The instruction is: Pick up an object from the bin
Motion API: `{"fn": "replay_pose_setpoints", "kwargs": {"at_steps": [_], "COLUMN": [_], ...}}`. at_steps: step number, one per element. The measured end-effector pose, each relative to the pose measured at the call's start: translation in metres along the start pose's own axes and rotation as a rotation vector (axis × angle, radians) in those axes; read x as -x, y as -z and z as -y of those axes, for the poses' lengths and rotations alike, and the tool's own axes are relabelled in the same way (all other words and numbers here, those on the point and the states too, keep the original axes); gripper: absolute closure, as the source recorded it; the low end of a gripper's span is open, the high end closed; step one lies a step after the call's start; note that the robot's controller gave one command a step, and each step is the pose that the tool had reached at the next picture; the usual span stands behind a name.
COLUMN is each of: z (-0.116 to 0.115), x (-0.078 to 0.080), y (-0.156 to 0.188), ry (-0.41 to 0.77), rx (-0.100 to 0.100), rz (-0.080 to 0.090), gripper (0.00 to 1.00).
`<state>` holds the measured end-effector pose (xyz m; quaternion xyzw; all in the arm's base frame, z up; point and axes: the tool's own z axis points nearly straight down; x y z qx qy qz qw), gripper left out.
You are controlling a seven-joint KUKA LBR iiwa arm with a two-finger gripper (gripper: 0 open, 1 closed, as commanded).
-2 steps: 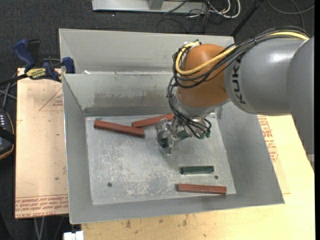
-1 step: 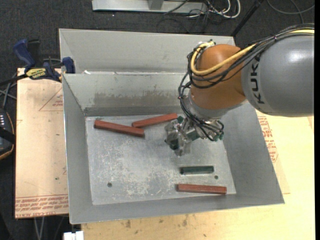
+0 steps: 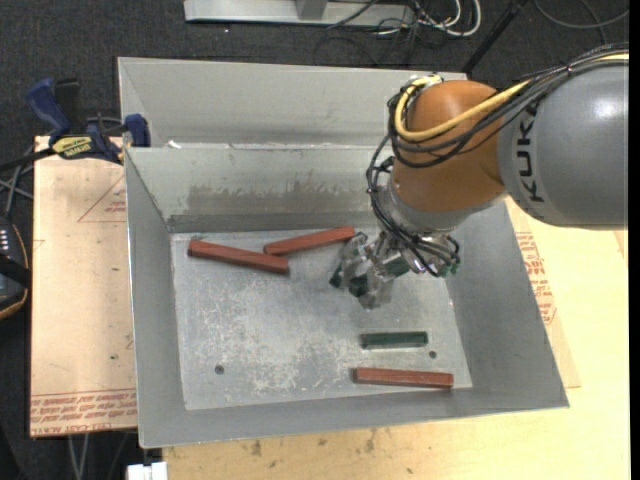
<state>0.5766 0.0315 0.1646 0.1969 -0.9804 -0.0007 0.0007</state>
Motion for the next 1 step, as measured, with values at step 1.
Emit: {"fn": "replay_pose_setpoints", "kwargs": {"at_steps": [1], "z": [-0.0012], "x": [-0.0133], "y": [0.0503], "ry": [0.003], "rx": [0.001], "rz": [-0.001], "gripper": [1.0]}}
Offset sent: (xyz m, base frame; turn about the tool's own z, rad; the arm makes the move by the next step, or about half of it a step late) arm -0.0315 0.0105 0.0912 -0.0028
